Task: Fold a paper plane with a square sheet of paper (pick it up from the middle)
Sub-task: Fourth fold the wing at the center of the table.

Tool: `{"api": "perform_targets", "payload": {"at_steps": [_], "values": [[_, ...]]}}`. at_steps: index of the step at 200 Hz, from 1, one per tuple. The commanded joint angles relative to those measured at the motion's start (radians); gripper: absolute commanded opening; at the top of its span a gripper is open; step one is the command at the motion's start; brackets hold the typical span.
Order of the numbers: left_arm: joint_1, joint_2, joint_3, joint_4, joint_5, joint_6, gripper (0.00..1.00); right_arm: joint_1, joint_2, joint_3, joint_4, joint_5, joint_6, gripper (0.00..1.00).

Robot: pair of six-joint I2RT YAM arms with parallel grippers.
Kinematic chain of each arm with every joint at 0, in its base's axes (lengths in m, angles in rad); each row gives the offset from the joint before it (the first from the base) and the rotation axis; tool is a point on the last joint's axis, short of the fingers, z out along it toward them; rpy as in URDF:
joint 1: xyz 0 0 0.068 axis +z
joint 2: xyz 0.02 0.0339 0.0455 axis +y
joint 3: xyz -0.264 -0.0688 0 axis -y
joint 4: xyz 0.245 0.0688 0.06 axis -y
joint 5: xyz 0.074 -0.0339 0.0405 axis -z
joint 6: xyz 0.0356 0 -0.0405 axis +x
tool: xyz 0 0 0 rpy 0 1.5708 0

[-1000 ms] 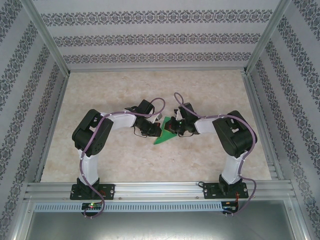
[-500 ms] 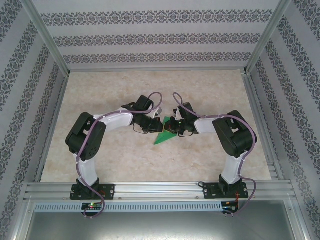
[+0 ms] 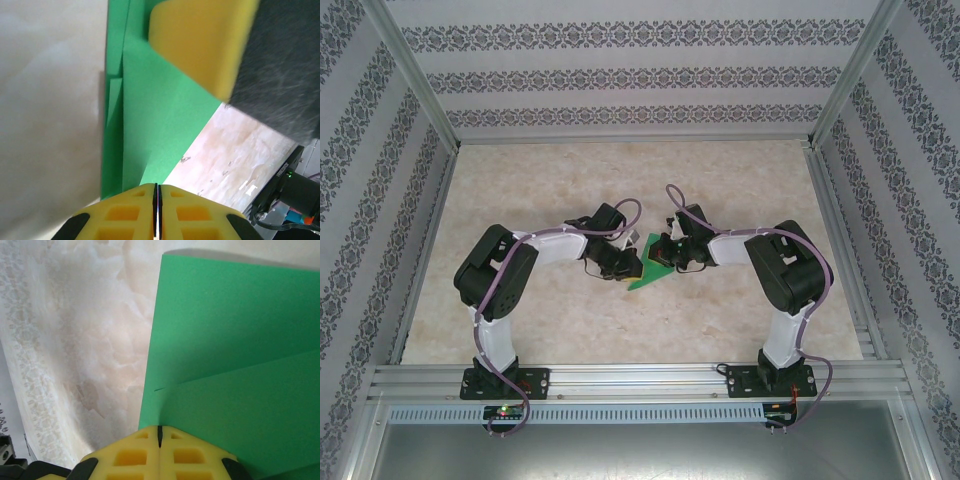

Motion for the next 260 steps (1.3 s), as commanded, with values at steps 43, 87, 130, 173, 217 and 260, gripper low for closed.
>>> {"api": "perform_targets", "payload": {"at_steps": [43,87,130,173,217,260], "values": [[-0.015,0.016,-0.058,-0.009,-0.005,-0.020,0.13,-0.005,0.084,-0.017,-0.153,0.095,-0.029,0.00],[-0.017,0.009,-0.087,-0.007,-0.018,-0.031,0.13,-0.005,0.089,-0.009,-0.167,0.094,-0.033,0.00],[-0.017,-0.011,-0.144,-0.024,-0.031,-0.030,0.12,-0.004,0.092,-0.006,-0.179,0.100,-0.038,0.00],[-0.017,-0.082,-0.226,-0.045,-0.045,-0.012,0.09,-0.008,0.095,-0.010,-0.188,0.113,-0.038,0.00],[-0.014,-0.179,-0.223,0.012,-0.053,0.025,0.03,-0.008,0.093,-0.029,-0.154,0.120,-0.014,0.00],[-0.001,-0.256,-0.207,0.184,-0.165,0.000,0.01,0.010,0.108,-0.073,0.101,0.073,0.096,0.00]]}}
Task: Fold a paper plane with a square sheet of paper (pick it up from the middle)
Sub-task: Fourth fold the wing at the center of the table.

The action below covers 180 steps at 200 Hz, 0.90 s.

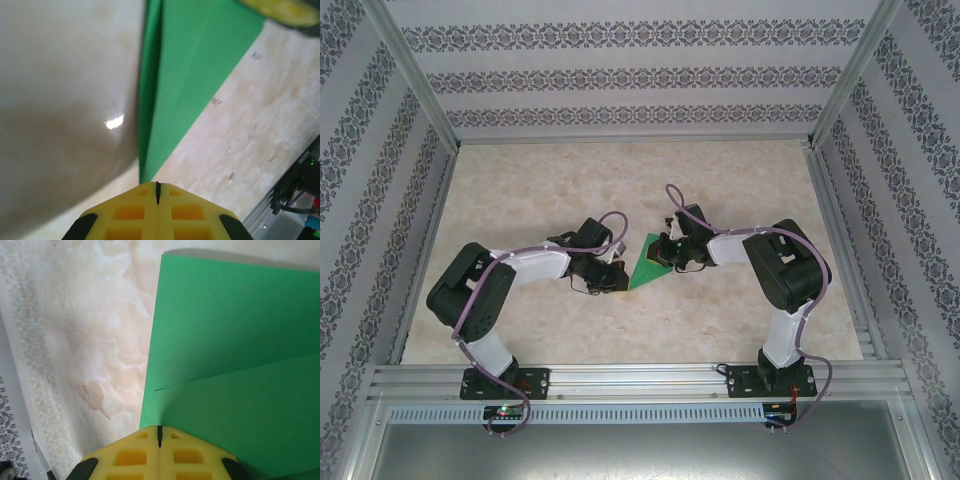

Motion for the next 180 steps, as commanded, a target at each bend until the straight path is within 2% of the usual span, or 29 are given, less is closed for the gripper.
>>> {"api": "perform_targets", "payload": {"at_steps": [1,31,96,152,180], "values": [[0.005,-0.049,0.013,0.116,-0.087,-0.001,0.01,0.011,0.092,-0.062,0.045,0.098,0.071,0.00],[0.026,-0.024,0.008,0.214,-0.088,-0.036,0.01,0.024,0.110,-0.045,0.142,0.093,0.117,0.00],[0.034,0.099,0.076,0.243,-0.082,-0.037,0.00,0.030,0.102,-0.039,0.108,0.085,0.097,0.00],[0.038,0.178,0.141,0.179,-0.123,-0.001,0.00,0.031,0.103,-0.031,0.077,0.089,0.088,0.00],[0.040,0.221,0.151,0.120,-0.096,0.018,0.00,0.031,0.106,-0.027,0.050,0.100,0.083,0.00]]}}
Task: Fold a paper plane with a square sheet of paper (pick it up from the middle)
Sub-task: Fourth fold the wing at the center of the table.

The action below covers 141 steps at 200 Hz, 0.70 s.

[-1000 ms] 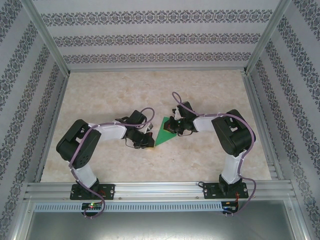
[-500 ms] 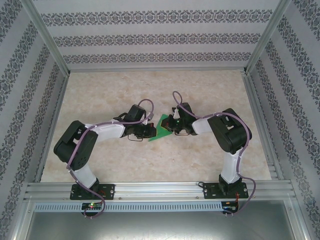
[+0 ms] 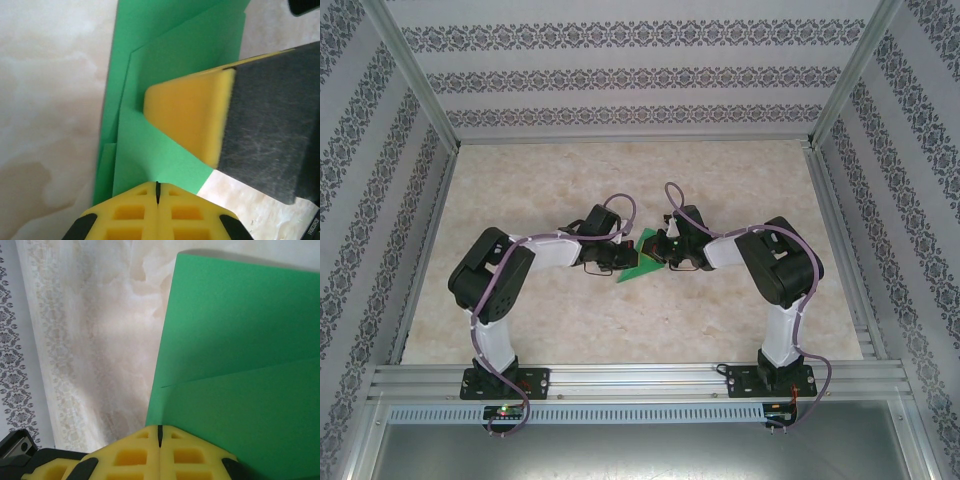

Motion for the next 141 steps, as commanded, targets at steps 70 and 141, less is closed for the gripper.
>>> {"api": "perform_targets", "payload": {"at_steps": [70,141], "values": [[0.022,-0.017,-0.094,-0.232,0.022,0.113,0.00,-0.004,0.058,-0.018,-0.211,0.119,-0.047,0.00],[0.027,-0.154,-0.224,-0.277,0.041,0.141,0.00,-0.018,0.060,-0.015,-0.236,0.127,-0.055,0.00]]}}
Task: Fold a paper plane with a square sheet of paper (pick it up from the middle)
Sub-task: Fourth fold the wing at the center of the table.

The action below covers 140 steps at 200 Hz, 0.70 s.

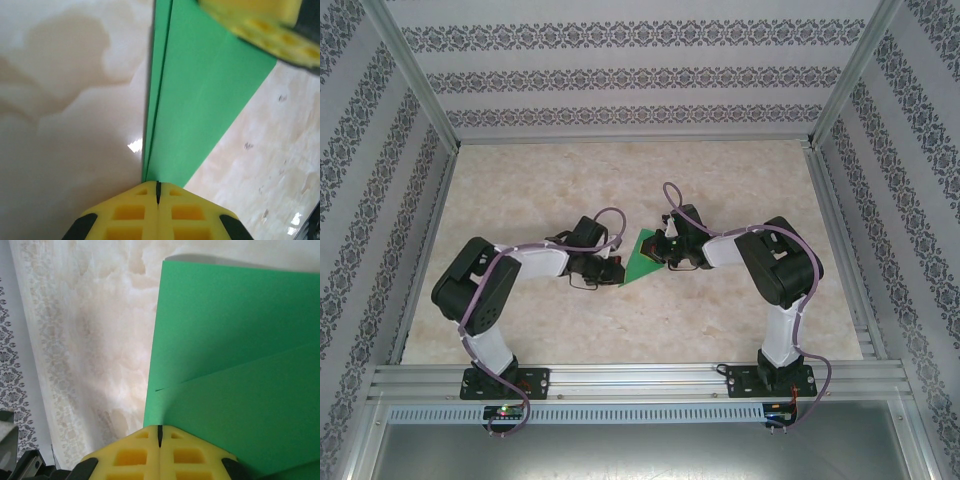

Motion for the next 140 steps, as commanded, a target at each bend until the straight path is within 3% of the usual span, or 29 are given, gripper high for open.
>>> {"api": "perform_targets", "payload": {"at_steps": [1,28,83,140], "values": [[0.008,-0.028,-0.061,-0.193,0.004,0.040,0.00,-0.017,0.059,-0.035,-0.184,0.119,-0.041,0.00],[0.012,-0.095,-0.048,-0.147,-0.003,0.032,0.00,-0.017,0.058,-0.038,-0.180,0.117,-0.038,0.00],[0.007,-0.119,-0.082,0.208,0.039,-0.119,0.00,-0.002,0.054,-0.034,-0.144,0.096,-0.032,0.00],[0.002,0.011,0.006,0.167,0.037,-0.108,0.00,0.001,0.047,-0.032,-0.134,0.088,-0.030,0.00]]}}
